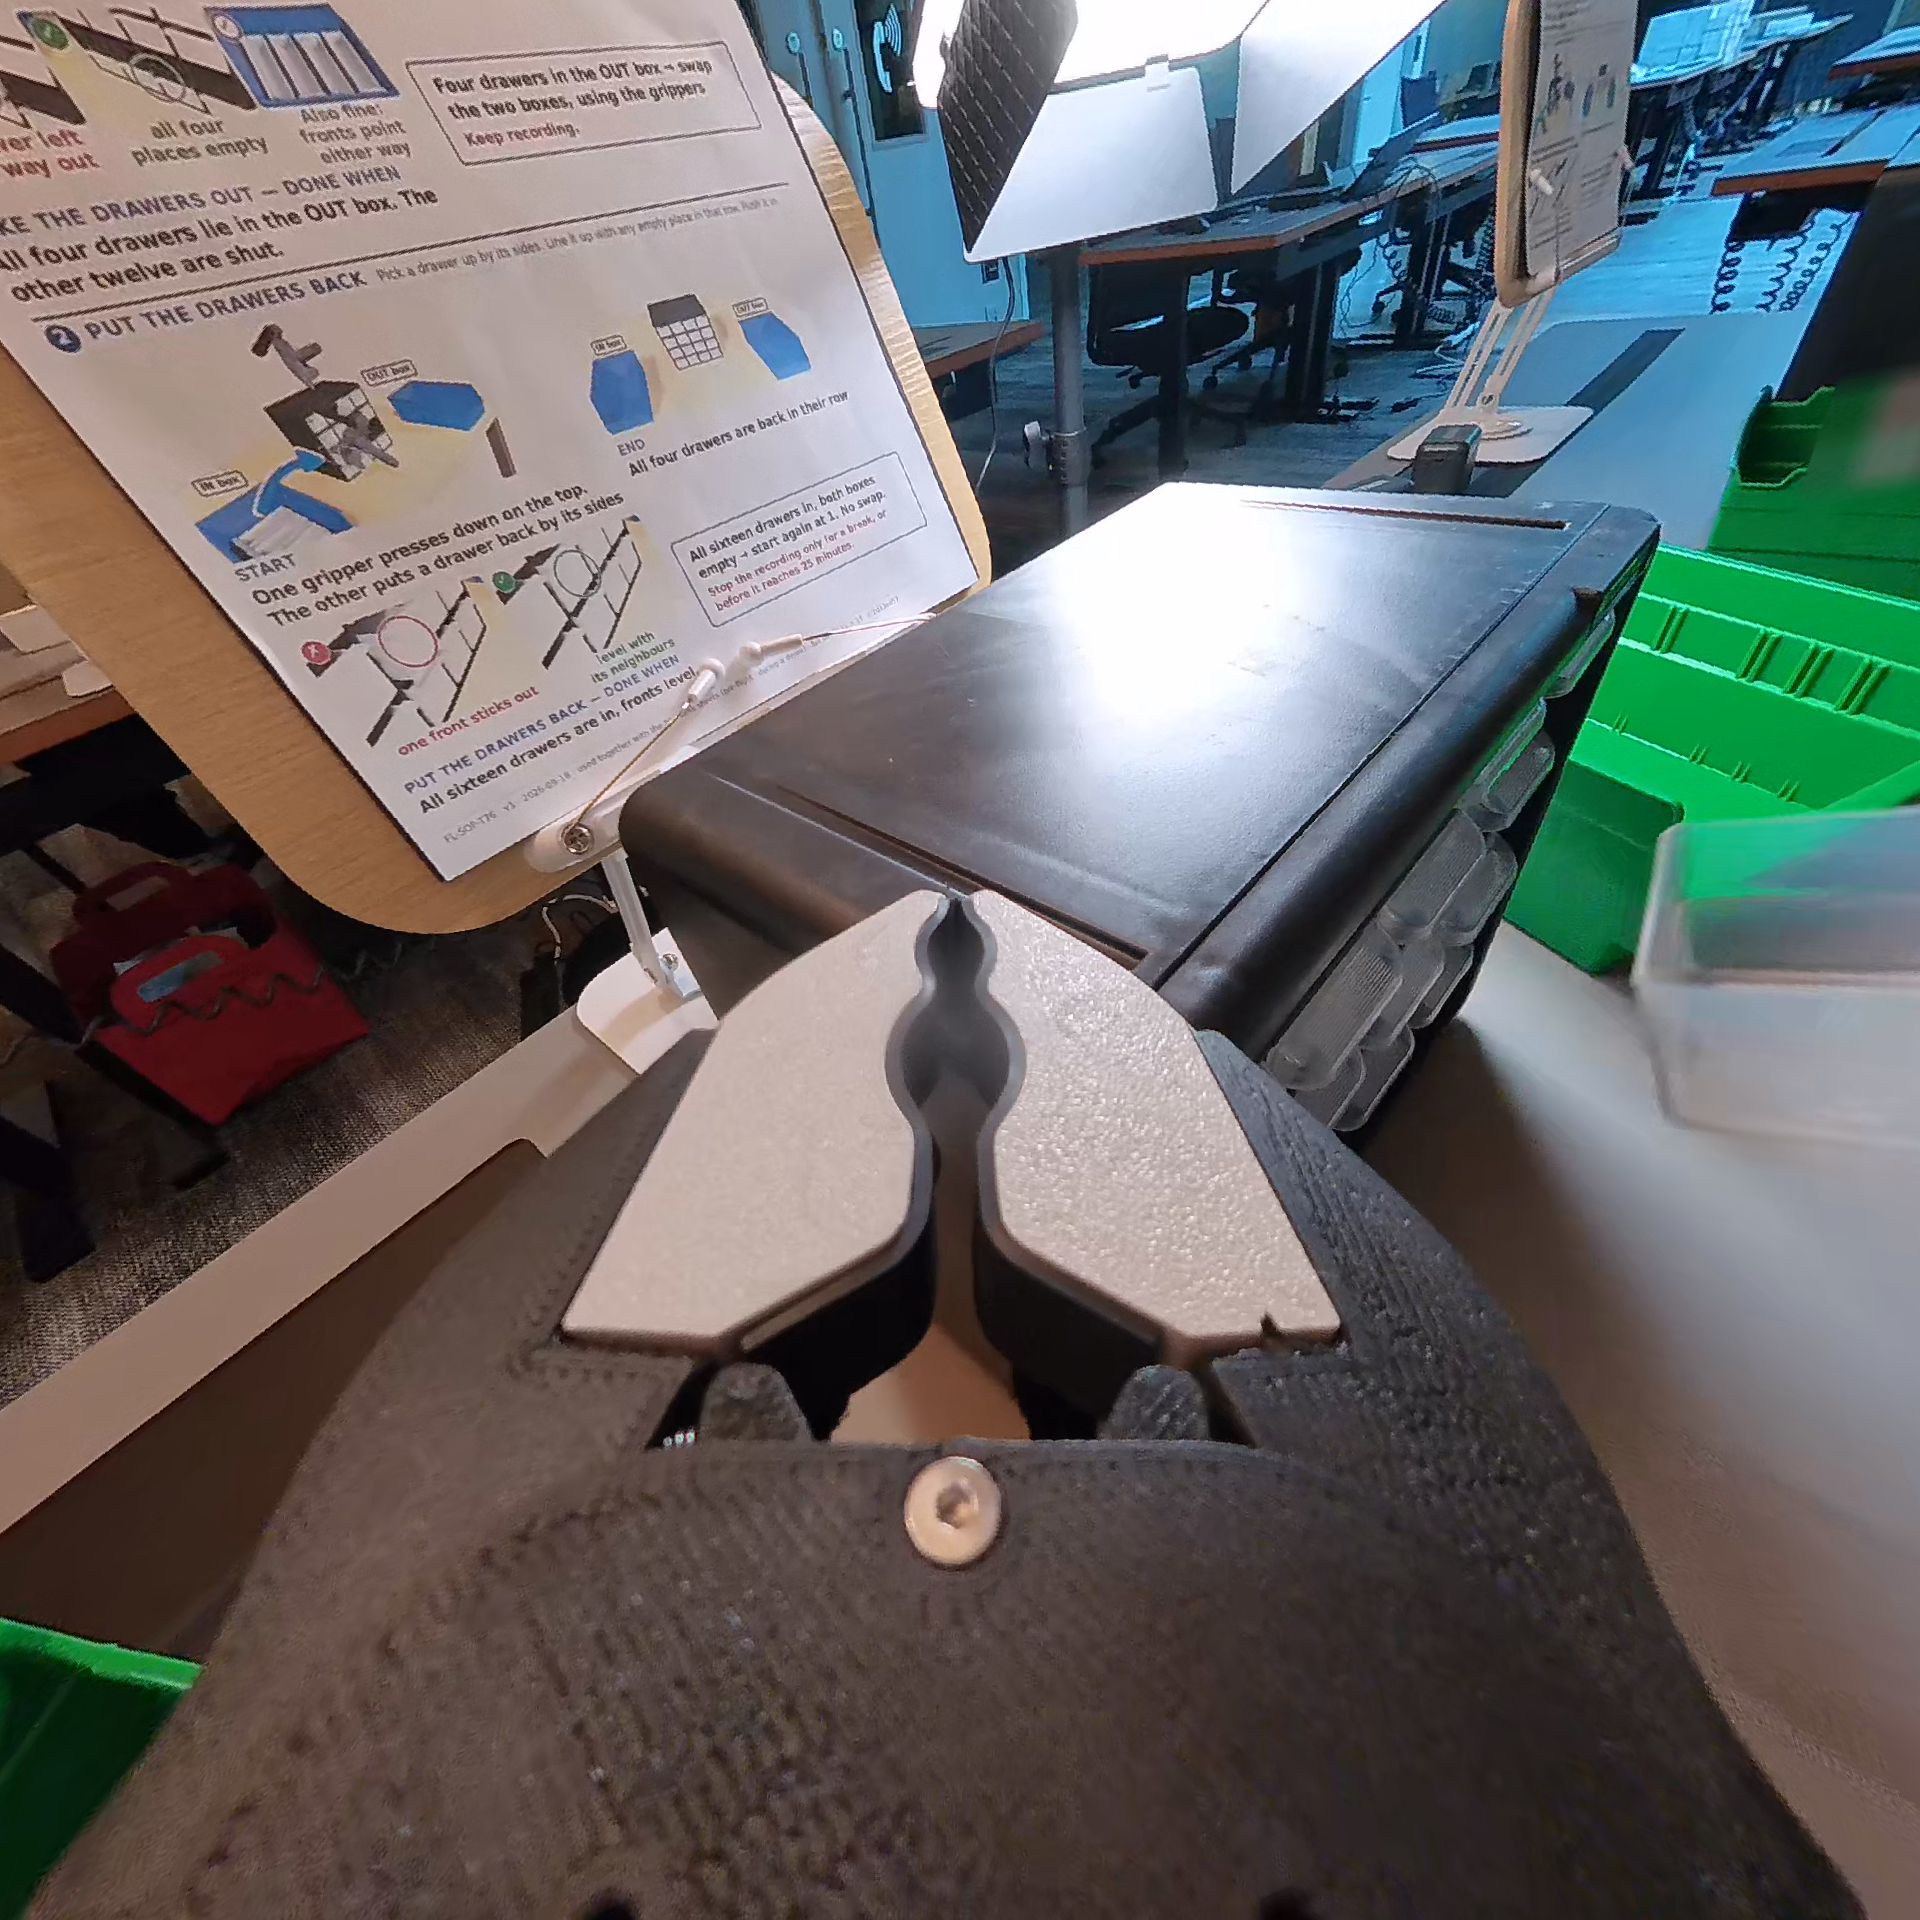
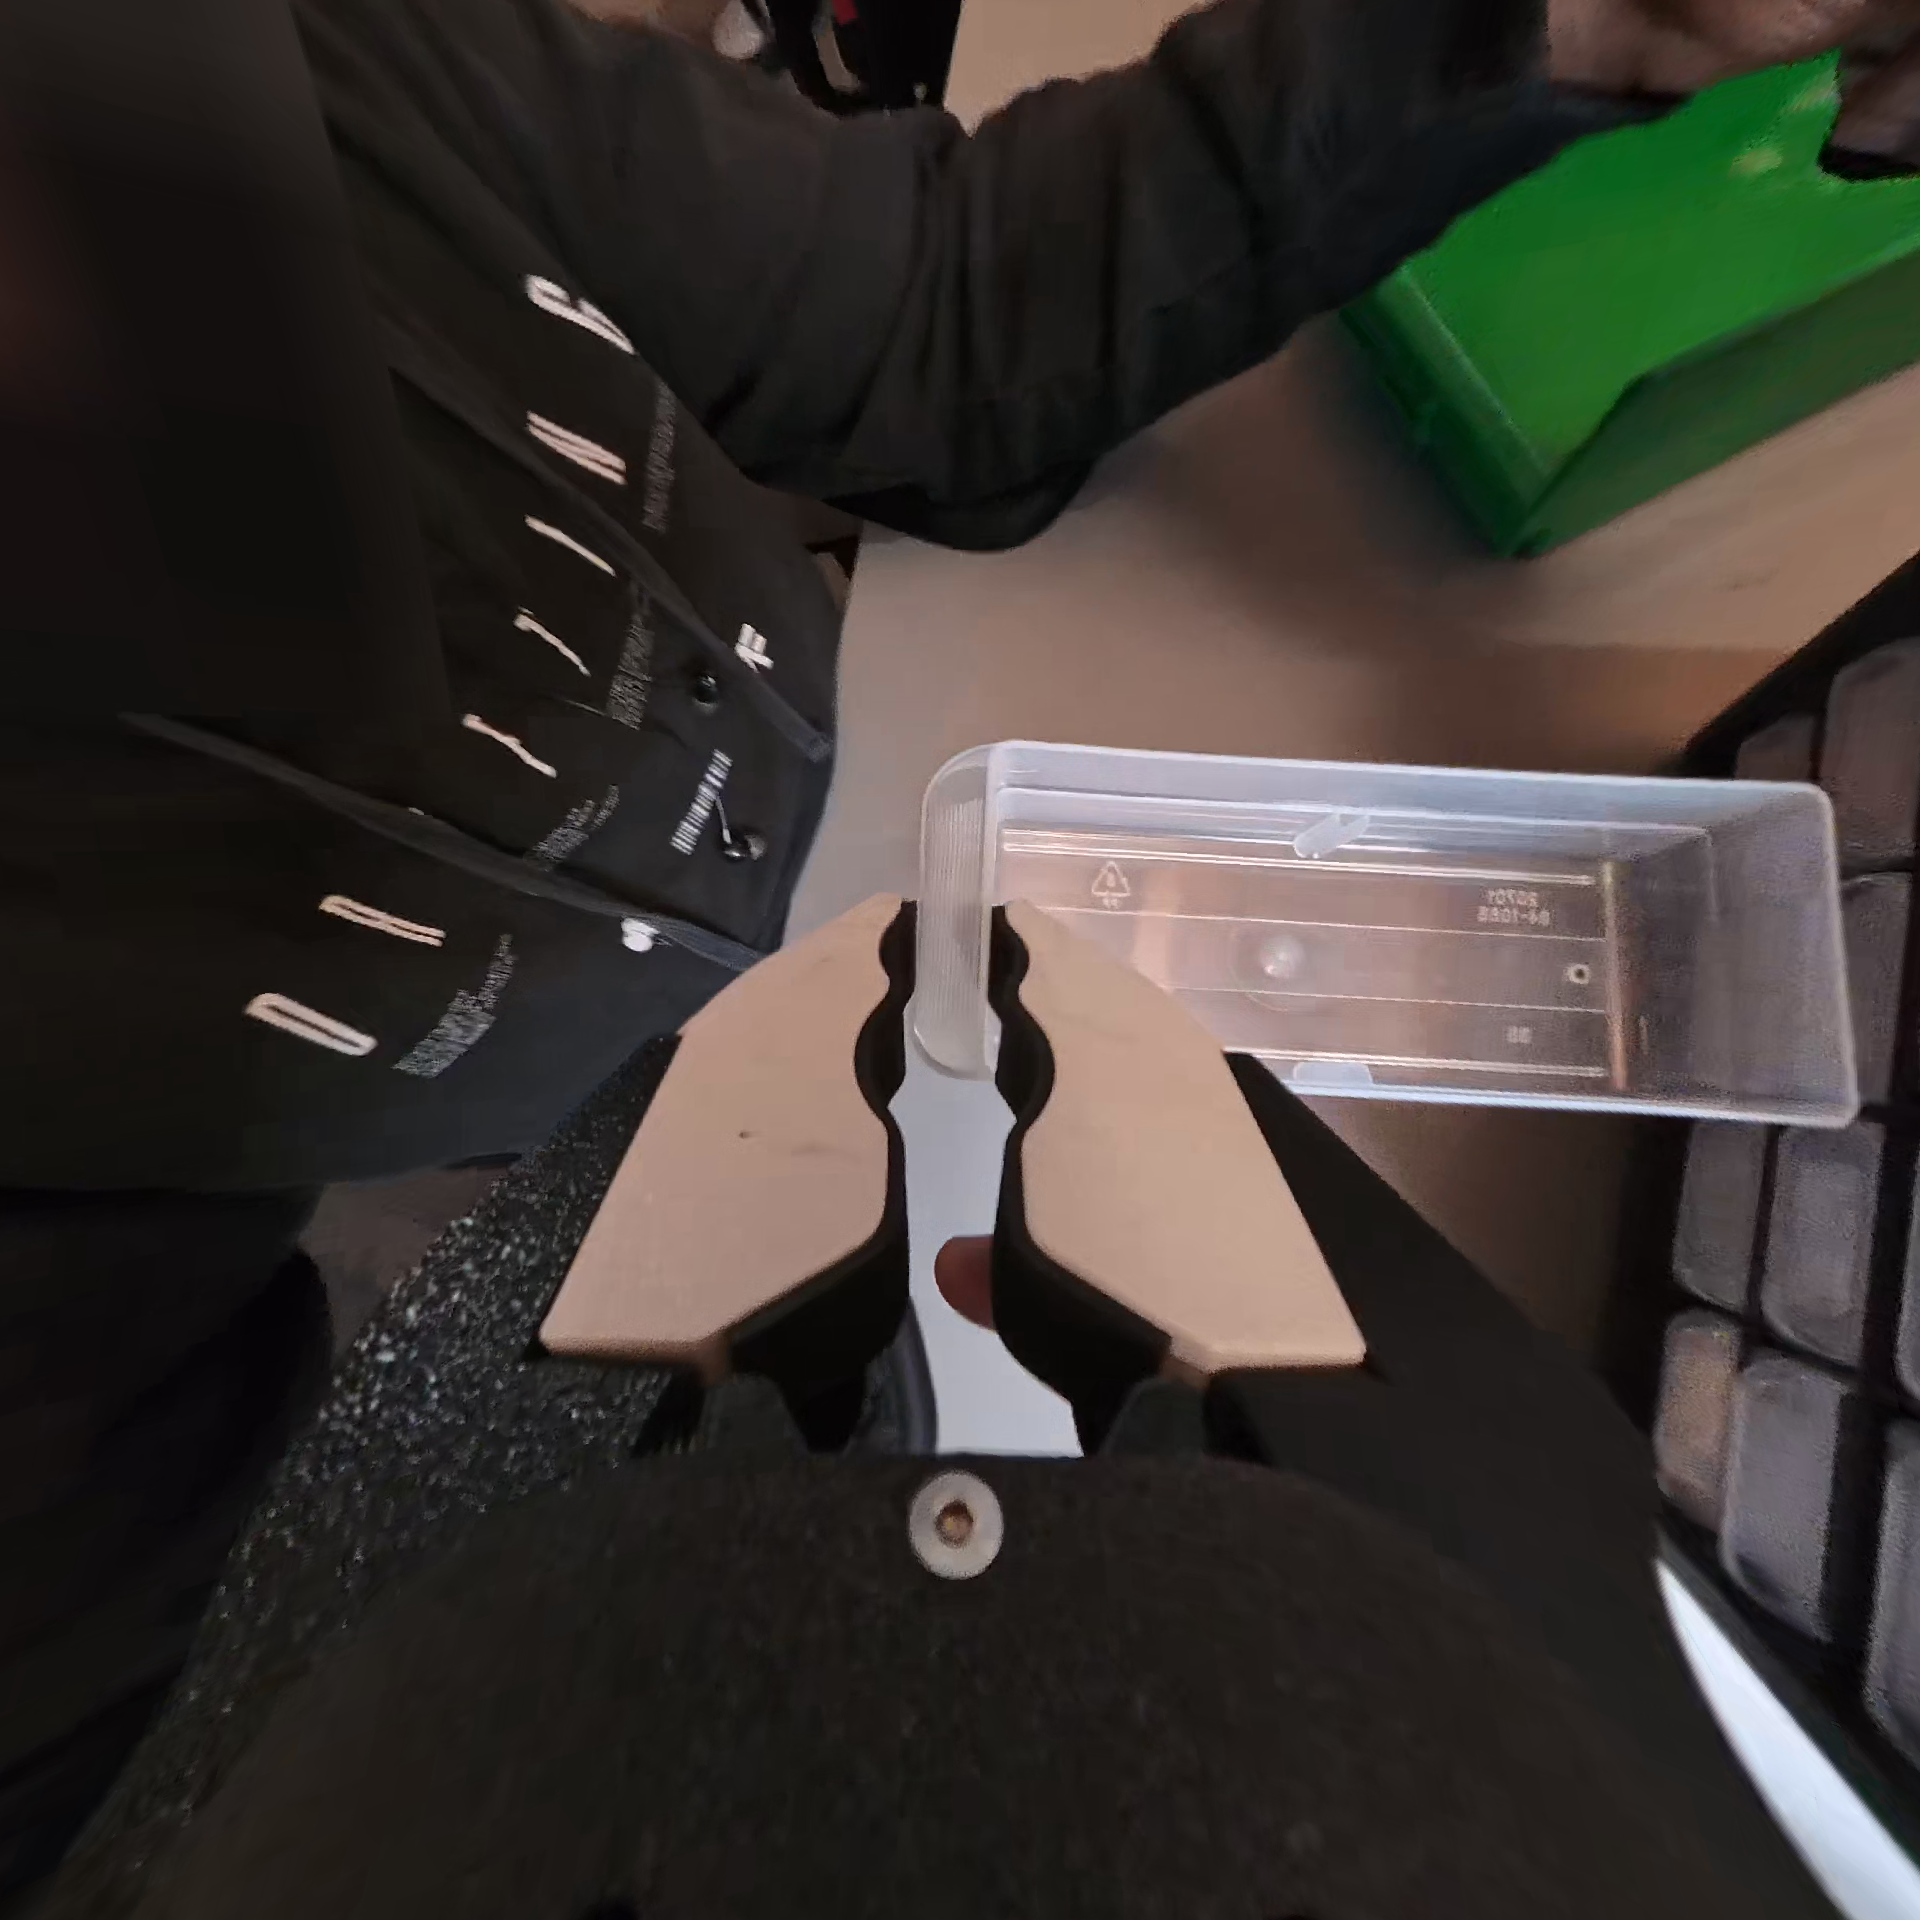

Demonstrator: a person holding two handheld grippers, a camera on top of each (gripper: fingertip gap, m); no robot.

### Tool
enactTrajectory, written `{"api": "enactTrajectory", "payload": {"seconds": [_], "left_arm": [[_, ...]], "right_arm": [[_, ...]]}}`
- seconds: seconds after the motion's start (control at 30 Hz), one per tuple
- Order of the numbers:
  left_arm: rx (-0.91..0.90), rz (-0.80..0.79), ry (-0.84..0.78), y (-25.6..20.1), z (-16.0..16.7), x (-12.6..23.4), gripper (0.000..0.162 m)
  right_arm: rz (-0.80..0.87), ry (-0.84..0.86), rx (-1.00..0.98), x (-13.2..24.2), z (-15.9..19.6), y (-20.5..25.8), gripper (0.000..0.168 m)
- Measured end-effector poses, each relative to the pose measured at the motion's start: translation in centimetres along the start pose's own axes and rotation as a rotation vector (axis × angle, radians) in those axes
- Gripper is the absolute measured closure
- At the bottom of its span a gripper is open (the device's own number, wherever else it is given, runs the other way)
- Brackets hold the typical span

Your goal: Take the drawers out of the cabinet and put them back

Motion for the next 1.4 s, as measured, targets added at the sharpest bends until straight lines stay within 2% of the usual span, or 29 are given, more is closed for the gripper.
{"api": "enactTrajectory", "payload": {"seconds": [0.17, 0.33, 0.43, 0.57, 0.73, 0.87, 1.03, 1.17, 1.4], "left_arm": [[0.007, 0.001, -0.005, 0.0, 0.0, 0.0, 0.161], [0.006, 0.0, -0.005, 0.0, 0.0, 0.0, 0.162], [0.009, 0.001, -0.005, 0.0, 0.0, 0.0, 0.162], [0.002, -0.007, -0.001, 0.0, 0.0, 0.0, 0.162], [-0.014, -0.012, 0.008, -0.2, -0.1, 0.1, 0.162], [-0.018, -0.011, 0.009, -0.1, -0.1, 0.1, 0.162], [-0.013, -0.007, 0.007, -0.1, -0.1, 0.1, 0.162], [-0.019, -0.011, 0.009, -0.2, -0.1, 0.1, 0.161], [-0.017, -0.006, 0.008, -0.1, -0.1, 0.1, 0.162]], "right_arm": [[0.066, -0.144, -0.087, 3.7, 2.0, 2.5, 0.156], [0.318, -0.216, -0.265, 7.4, 6.8, 3.4, 0.156], [0.535, -0.236, -0.46, 9.2, 9.9, 1.6, 0.156], [0.767, -0.314, -0.799, 10.8, 14.3, -3.5, 0.156], [0.984, -0.326, -1.112, 10.7, 19.9, -11.0, 0.156], [1.086, -0.36, -1.247, 10.1, 22.8, -15.0, 0.155], [1.181, -0.426, -1.356, 9.8, 25.3, -18.2, 0.155], [1.258, -0.416, -1.414, 9.3, 27.0, -19.8, 0.155], [1.292, -0.384, -1.441, 8.1, 27.4, -21.7, 0.154]]}}
Point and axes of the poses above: each gripper's, where its closed fingertips meet, x back along the fingers, z out of its underside, y = z × x across the jaws, the point moved 8 cm from there along x, back along the fingers, and after that the axes turned 4 degrees about z, right-handed, at the moved point
